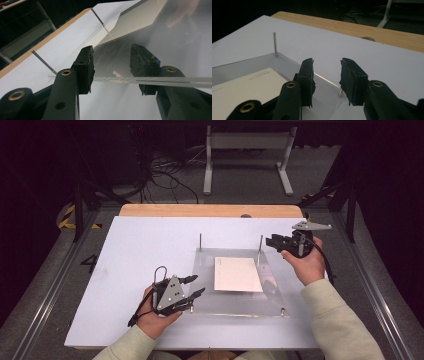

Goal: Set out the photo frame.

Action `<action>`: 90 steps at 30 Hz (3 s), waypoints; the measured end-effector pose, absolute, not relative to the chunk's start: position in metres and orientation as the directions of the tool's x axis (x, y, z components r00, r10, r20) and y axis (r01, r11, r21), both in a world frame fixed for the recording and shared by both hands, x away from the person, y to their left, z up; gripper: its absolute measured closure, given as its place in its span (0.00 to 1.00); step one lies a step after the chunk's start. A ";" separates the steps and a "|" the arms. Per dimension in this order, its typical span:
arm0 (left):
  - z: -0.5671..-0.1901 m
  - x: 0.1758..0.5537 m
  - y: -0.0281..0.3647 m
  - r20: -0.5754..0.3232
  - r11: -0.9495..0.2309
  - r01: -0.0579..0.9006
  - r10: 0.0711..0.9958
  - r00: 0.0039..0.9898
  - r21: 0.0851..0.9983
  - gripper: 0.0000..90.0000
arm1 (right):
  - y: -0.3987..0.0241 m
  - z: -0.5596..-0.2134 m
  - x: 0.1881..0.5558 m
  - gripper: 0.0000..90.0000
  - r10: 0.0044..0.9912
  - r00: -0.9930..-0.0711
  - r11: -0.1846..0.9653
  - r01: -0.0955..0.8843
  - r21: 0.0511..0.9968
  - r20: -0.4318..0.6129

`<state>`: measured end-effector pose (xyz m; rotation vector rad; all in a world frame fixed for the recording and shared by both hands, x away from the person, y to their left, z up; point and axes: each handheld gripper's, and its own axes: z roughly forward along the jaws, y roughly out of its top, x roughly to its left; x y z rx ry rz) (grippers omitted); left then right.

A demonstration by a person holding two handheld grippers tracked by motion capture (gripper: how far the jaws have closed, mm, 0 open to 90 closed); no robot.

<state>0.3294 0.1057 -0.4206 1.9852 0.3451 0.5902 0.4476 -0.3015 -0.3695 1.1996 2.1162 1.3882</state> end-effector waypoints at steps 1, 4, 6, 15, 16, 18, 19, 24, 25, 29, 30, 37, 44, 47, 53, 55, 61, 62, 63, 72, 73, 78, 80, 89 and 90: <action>-0.421 0.329 0.106 0.255 -0.463 -0.006 0.478 0.841 0.886 0.59 | -0.303 -0.366 0.441 0.68 0.789 -0.595 0.168 0.453 0.876 0.156; -0.420 0.330 0.106 0.255 -0.464 -0.005 0.477 0.841 0.886 0.59 | -0.308 -0.358 0.423 0.66 0.771 -0.617 0.172 0.442 0.880 0.159; -0.420 0.330 0.106 0.255 -0.468 -0.003 0.476 0.842 0.884 0.59 | -0.312 -0.351 0.408 0.65 0.761 -0.630 0.175 0.430 0.886 0.156; -0.418 0.330 0.105 0.252 -0.476 0.010 0.482 0.839 0.879 0.58 | -0.320 -0.339 0.370 0.65 0.720 -0.679 0.210 0.409 0.888 0.143; -0.418 0.330 0.105 0.251 -0.476 0.010 0.482 0.839 0.879 0.58 | -0.321 -0.338 0.366 0.65 0.712 -0.688 0.213 0.405 0.889 0.142; -0.418 0.330 0.105 0.249 -0.476 0.012 0.481 0.841 0.879 0.58 | -0.322 -0.337 0.357 0.65 0.695 -0.708 0.230 0.382 0.895 0.124; -0.417 0.330 0.105 0.250 -0.478 0.012 0.480 0.841 0.878 0.58 | -0.324 -0.336 0.352 0.65 0.684 -0.720 0.237 0.367 0.899 0.114; -0.415 0.330 0.105 0.249 -0.484 0.018 0.482 0.840 0.875 0.58 | -0.331 -0.338 0.331 0.64 0.663 -0.744 0.240 0.320 0.916 0.086; -0.414 0.331 0.105 0.249 -0.484 0.018 0.482 0.840 0.875 0.58 | -0.332 -0.339 0.327 0.63 0.661 -0.746 0.238 0.311 0.920 0.081; -0.414 0.331 0.105 0.247 -0.484 0.021 0.482 0.841 0.875 0.58 | -0.338 -0.348 0.315 0.57 0.654 -0.753 0.248 0.297 0.922 0.067; -0.413 0.331 0.106 0.246 -0.485 0.022 0.481 0.841 0.874 0.58 | -0.338 -0.349 0.313 0.55 0.655 -0.754 0.257 0.295 0.920 0.059; -0.412 0.332 0.107 0.237 -0.476 0.027 0.485 0.842 0.879 0.58 | -0.343 -0.366 0.306 0.50 0.657 -0.754 0.305 0.285 0.909 0.016; -0.411 0.332 0.108 0.234 -0.475 0.030 0.487 0.841 0.880 0.58 | -0.339 -0.390 0.305 0.46 0.621 -0.784 0.360 0.272 0.892 -0.011; -0.411 0.332 0.108 0.235 -0.476 0.029 0.486 0.842 0.879 0.57 | -0.333 -0.396 0.306 0.41 0.597 -0.802 0.381 0.258 0.888 -0.023; -0.411 0.332 0.108 0.225 -0.470 0.036 0.488 0.844 0.882 0.57 | -0.320 -0.401 0.307 0.27 0.550 -0.832 0.402 0.185 0.897 -0.075; -0.411 0.332 0.108 0.224 -0.470 0.038 0.487 0.844 0.882 0.57 | -0.317 -0.401 0.308 0.24 0.536 -0.839 0.404 0.159 0.901 -0.092; -0.411 0.332 0.108 0.221 -0.466 0.039 0.488 0.844 0.884 0.57 | -0.302 -0.403 0.312 0.20 0.483 -0.864 0.407 0.078 0.910 -0.142; -0.411 0.332 0.108 0.219 -0.465 0.040 0.490 0.844 0.884 0.57 | -0.301 -0.403 0.313 0.20 0.477 -0.867 0.409 0.072 0.910 -0.146; -0.411 0.332 0.108 0.218 -0.464 0.041 0.489 0.845 0.885 0.57 | -0.298 -0.403 0.314 0.20 0.471 -0.869 0.403 0.059 0.913 -0.152; -0.412 0.332 0.108 0.230 -0.476 0.033 0.483 0.845 0.879 0.57 | -0.284 -0.413 0.327 0.40 0.422 -0.888 0.390 -0.002 0.921 -0.181; -0.411 0.332 0.108 0.231 -0.475 0.031 0.483 0.845 0.879 0.57 | -0.284 -0.413 0.327 0.42 0.425 -0.887 0.386 -0.006 0.923 -0.183; -0.410 0.332 0.110 0.207 -0.450 0.041 0.487 0.848 0.892 0.57 | -0.289 -0.415 0.328 0.54 0.440 -0.883 0.312 -0.022 0.950 -0.165; -0.410 0.332 0.110 0.208 -0.450 0.040 0.488 0.848 0.892 0.57 | -0.289 -0.415 0.328 0.56 0.441 -0.881 0.308 -0.031 0.951 -0.172; -0.400 0.326 0.111 0.227 -0.467 0.025 0.474 0.851 0.884 0.62 | -0.286 -0.408 0.324 0.61 0.446 -0.873 0.334 -0.042 0.941 -0.198; -0.399 0.324 0.111 0.222 -0.464 0.023 0.467 0.856 0.886 0.63 | -0.286 -0.407 0.323 0.61 0.444 -0.875 0.334 -0.040 0.942 -0.195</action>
